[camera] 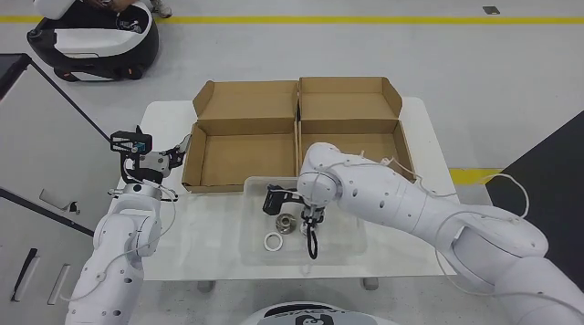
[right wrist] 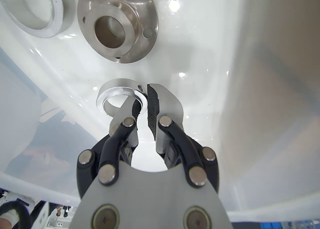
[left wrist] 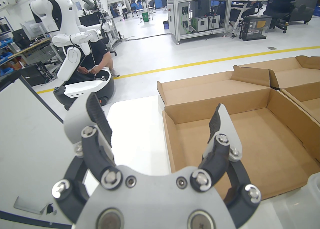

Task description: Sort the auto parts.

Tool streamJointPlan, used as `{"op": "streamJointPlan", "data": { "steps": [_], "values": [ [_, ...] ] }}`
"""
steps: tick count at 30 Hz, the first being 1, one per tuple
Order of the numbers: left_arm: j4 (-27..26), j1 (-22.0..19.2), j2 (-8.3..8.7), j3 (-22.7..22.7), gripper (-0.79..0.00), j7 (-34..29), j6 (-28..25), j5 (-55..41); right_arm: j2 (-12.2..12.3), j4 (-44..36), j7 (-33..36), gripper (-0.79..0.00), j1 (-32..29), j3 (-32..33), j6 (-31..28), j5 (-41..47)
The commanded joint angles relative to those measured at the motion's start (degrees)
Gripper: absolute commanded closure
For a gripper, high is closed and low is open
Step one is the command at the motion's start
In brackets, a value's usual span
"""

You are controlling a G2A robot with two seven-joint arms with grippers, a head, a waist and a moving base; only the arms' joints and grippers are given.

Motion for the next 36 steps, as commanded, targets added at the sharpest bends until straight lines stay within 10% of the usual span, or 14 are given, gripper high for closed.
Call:
{"op": "streamJointPlan", "data": {
  "steps": [1,23,36],
  "values": [
    [0.0,0.0,0.00,0.0,-0.785,0.0,0.0,0.0,0.3,-0.6,0.0,0.000,0.1,1.0,-0.2,1.0],
    [0.0,0.0,0.00,0.0,-0.785,0.0,0.0,0.0,14.5,-12.0,-10.3,0.000,-10.4,28.5,-13.3,28.9],
    [0.0,0.0,0.00,0.0,-0.785,0.0,0.0,0.0,18.7,-8.9,-36.9,0.000,-3.8,19.2,-39.9,45.1]
  ]
}}
